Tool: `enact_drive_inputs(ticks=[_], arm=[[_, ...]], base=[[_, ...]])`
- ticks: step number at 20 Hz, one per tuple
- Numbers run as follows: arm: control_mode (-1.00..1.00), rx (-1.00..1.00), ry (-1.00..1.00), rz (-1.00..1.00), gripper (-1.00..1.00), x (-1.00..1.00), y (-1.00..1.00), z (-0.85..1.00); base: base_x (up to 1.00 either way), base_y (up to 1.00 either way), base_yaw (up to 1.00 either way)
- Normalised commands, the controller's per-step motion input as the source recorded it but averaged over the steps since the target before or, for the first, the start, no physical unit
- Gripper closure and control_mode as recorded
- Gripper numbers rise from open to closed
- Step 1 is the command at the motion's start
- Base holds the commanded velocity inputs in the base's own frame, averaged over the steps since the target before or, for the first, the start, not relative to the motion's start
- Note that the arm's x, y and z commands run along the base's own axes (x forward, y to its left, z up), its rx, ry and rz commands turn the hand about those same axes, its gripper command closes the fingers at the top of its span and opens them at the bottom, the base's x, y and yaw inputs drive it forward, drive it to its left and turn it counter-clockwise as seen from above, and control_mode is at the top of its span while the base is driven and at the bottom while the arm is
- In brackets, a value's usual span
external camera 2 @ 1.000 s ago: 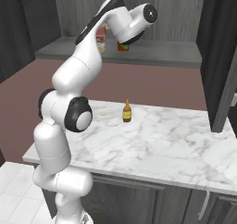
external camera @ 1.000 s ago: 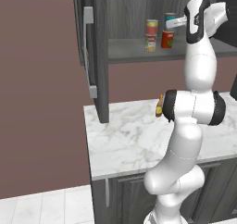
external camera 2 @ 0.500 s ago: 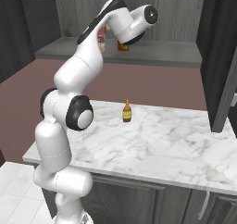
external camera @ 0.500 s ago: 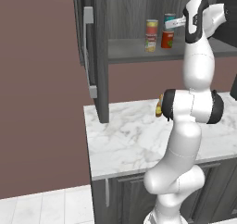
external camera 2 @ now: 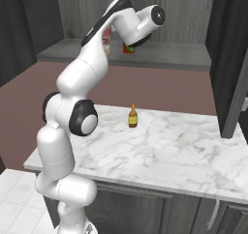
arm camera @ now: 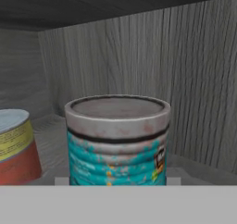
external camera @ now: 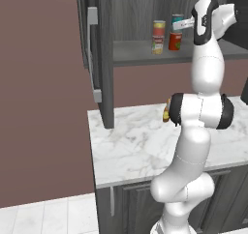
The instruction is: Stack two cans on top of the other two cans in the cabinet.
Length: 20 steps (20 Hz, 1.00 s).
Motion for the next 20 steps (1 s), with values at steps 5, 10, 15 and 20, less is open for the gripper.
enact_drive_inputs(ticks=[5, 10, 15, 20], arm=[[-1.00, 0.00, 0.00, 0.00, 1.00, 0.00, -0.01, -0.14], [-1.00, 0.00, 0.00, 0.00, 1.00, 0.00, -0.04, -0.15], [-1.00, 0.00, 0.00, 0.00, -1.00, 0.00, 0.00, -0.12], [-1.00, 0.00, -0.01, 0.00, -1.00, 0.00, 0.00, -0.01]], base=[[0.00, 0.00, 0.00], [0.00, 0.00, 0.00], [0.00, 0.00, 0.00], [0.00, 0.00, 0.00]])
